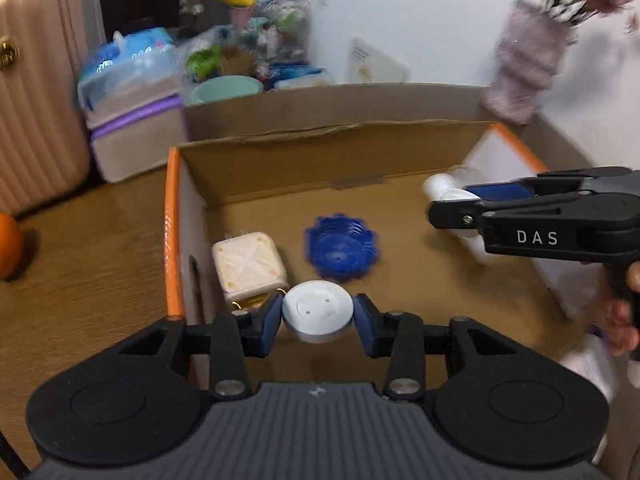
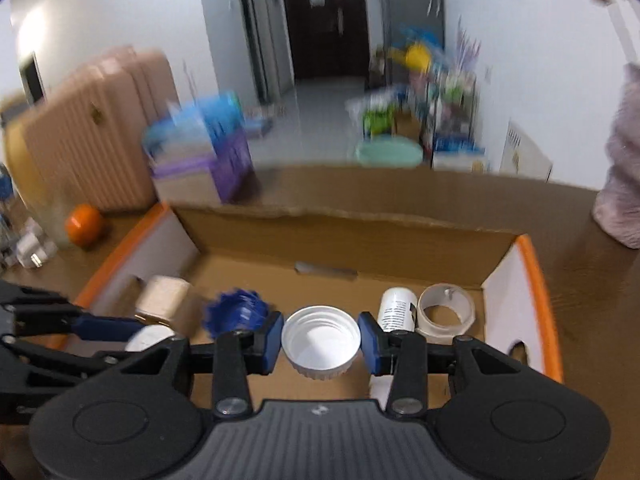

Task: Organize rigid objects
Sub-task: 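Open the left tool over the box to drop the lid while the right tool drops the screw cap, then withdraw both open tools from the box toward the remaining items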

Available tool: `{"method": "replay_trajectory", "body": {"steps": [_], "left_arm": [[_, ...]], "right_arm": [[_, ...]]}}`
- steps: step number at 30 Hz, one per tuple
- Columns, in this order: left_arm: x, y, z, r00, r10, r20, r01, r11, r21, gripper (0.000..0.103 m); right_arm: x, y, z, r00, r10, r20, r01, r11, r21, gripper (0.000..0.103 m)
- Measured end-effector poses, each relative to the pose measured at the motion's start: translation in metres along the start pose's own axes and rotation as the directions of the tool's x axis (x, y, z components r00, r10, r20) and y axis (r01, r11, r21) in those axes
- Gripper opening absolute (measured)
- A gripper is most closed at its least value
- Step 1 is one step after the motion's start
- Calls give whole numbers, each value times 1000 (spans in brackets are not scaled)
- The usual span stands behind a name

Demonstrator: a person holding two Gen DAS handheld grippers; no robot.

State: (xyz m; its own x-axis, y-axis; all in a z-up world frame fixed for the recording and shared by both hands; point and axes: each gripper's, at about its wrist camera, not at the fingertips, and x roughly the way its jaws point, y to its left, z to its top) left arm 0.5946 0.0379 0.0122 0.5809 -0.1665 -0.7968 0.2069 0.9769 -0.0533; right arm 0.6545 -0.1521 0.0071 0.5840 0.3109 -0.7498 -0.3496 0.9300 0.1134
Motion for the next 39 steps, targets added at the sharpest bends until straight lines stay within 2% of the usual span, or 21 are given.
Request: {"method": "replay_trajectory", "body": {"steps": [1, 4, 5, 7, 10, 11, 12, 15, 20, 22, 25, 27, 28, 31, 34, 35, 39], "left_arm": [[4, 1, 3, 1000, 3, -10, -3, 1000, 1, 47], [8, 3, 9, 1000, -9, -13, 9, 1000, -9, 60], [10, 1, 9, 1000, -18, -12, 18, 1000, 0, 63], [10, 0, 8, 1000, -9, -9, 9, 1000, 16, 63], [10, -3, 11, 1000, 2, -11, -2, 1000, 8, 68], [9, -3, 12, 1000, 7, -10, -7, 1000, -4, 77], [6, -2, 13, 1000, 17, -8, -17, 1000, -25, 79], [-8, -4, 13, 1000, 21, -5, -21, 999, -43, 80], [-58, -10, 7, 998, 54, 42, -52, 998, -48, 88], [-81, -13, 3, 996, 61, 59, -58, 997, -59, 92], [-115, -21, -5, 993, 66, 95, -61, 996, -60, 94], [-138, -26, -14, 987, 75, 143, -67, 996, -64, 103], [-150, -29, -22, 981, 76, 177, -65, 996, -67, 103], [-175, -38, -47, 962, 105, 253, -93, 994, -62, 103], [-196, -48, -77, 937, 98, 336, -94, 995, -30, 103], [-203, -51, -87, 922, 101, 373, -97, 995, -30, 103], [-239, -70, -134, 829, 112, 548, -106, 993, -43, 103]], "right_arm": [[9, -2, 0, 1000, -9, -24, 10, 1000, 7, 45], [23, -5, 5, 998, -8, -66, 9, 1000, 25, 47], [21, -7, 3, 999, -7, -53, 8, 1000, 30, 48], [19, -9, 1, 999, 5, -38, -3, 999, 44, 57], [18, -12, 0, 999, 8, -31, -6, 998, 64, 58], [17, -12, 0, 1000, 1, -28, 1, 998, 63, 58], [16, -12, 0, 1000, -8, -24, 9, 998, 60, 58], [8, -6, -4, 999, -43, -9, 43, 998, 40, 61], [-38, 2, -13, 999, -37, 33, 36, 999, 29, 64], [-64, 5, -18, 997, -43, 64, 42, 999, 26, 72], [-100, 9, -26, 994, -54, 96, 53, 998, 13, 72], [-130, 13, -37, 988, -59, 140, 58, 998, 10, 76], [-145, 15, -45, 984, -52, 173, 51, 999, 10, 81], [-184, 20, -75, 958, -31, 286, 30, 1000, 9, 84], [-212, 27, -108, 933, -63, 355, 72, 997, -10, 84], [-221, 30, -122, 921, -78, 383, 95, 995, -26, 84], [-248, 39, -164, 873, -109, 475, 144, 989, -38, 84]]}}
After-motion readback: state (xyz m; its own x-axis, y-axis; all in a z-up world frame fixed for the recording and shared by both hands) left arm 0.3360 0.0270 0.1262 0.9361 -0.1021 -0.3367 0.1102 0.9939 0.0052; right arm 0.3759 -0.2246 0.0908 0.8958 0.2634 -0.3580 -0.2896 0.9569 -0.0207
